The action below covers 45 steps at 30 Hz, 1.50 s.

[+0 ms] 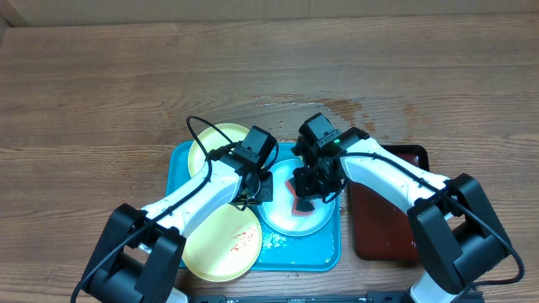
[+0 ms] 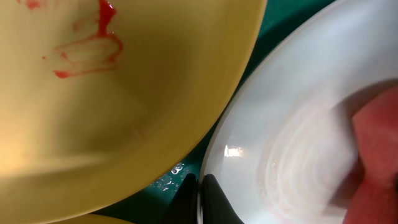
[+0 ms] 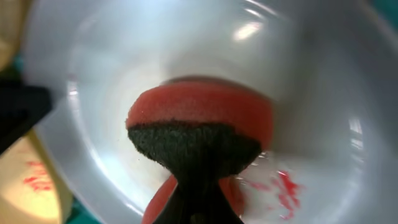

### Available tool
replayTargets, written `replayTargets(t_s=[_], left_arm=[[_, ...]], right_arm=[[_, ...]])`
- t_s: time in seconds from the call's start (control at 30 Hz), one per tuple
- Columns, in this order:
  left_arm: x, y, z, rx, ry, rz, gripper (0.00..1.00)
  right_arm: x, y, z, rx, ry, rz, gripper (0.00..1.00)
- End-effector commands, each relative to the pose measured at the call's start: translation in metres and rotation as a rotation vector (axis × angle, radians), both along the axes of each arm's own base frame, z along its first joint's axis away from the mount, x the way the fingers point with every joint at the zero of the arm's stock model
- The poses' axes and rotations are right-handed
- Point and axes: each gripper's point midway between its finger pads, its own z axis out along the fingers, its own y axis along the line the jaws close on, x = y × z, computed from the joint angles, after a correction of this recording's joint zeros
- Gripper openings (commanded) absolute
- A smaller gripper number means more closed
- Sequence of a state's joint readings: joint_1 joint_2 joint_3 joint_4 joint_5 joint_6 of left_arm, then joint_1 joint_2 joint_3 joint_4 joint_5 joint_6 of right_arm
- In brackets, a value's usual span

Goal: Clean dirty plates on tray and stack at the side
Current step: 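Scrub the white plate with the sponge while left gripper holds rim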

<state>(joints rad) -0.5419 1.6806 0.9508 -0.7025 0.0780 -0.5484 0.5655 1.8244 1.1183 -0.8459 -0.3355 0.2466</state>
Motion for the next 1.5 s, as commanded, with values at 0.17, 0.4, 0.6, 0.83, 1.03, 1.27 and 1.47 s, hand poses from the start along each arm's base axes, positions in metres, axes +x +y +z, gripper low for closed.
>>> replayTargets(t_s=[0.17, 0.4, 0.6, 0.83, 1.03, 1.27, 1.47], left_arm=[[-0.004, -0.002, -0.003, -0.014, 0.023, 0.001, 0.04], [-0.004, -0.002, -0.003, -0.014, 0.023, 0.000, 0.04], [-0.004, -0.002, -0.003, -0.014, 0.023, 0.000, 0.04], [-0.004, -0.002, -0.003, -0.014, 0.023, 0.000, 0.04], [-0.004, -0.002, -0.003, -0.013, 0.023, 0.001, 0.04], [-0.004, -0.002, -0.003, -0.013, 0.023, 0.001, 0.05], [-0.004, -0.002, -0.003, -0.012, 0.022, 0.001, 0.04]], right_arm=[[-0.022, -0.042, -0.033, -0.247, 0.069, -0.061, 0.04], [-0.065, 0.012, -0.021, -0.074, 0.088, 0.300, 0.04], [-0.063, 0.038, -0.015, 0.007, 0.053, 0.323, 0.04], [-0.020, 0.045, -0.008, 0.057, 0.004, 0.100, 0.04], [0.018, 0.025, -0.009, 0.040, -0.018, -0.116, 0.04], [0.033, -0.028, -0.016, -0.094, 0.003, -0.252, 0.04], [0.011, -0.054, -0.019, -0.208, 0.041, -0.122, 0.04]])
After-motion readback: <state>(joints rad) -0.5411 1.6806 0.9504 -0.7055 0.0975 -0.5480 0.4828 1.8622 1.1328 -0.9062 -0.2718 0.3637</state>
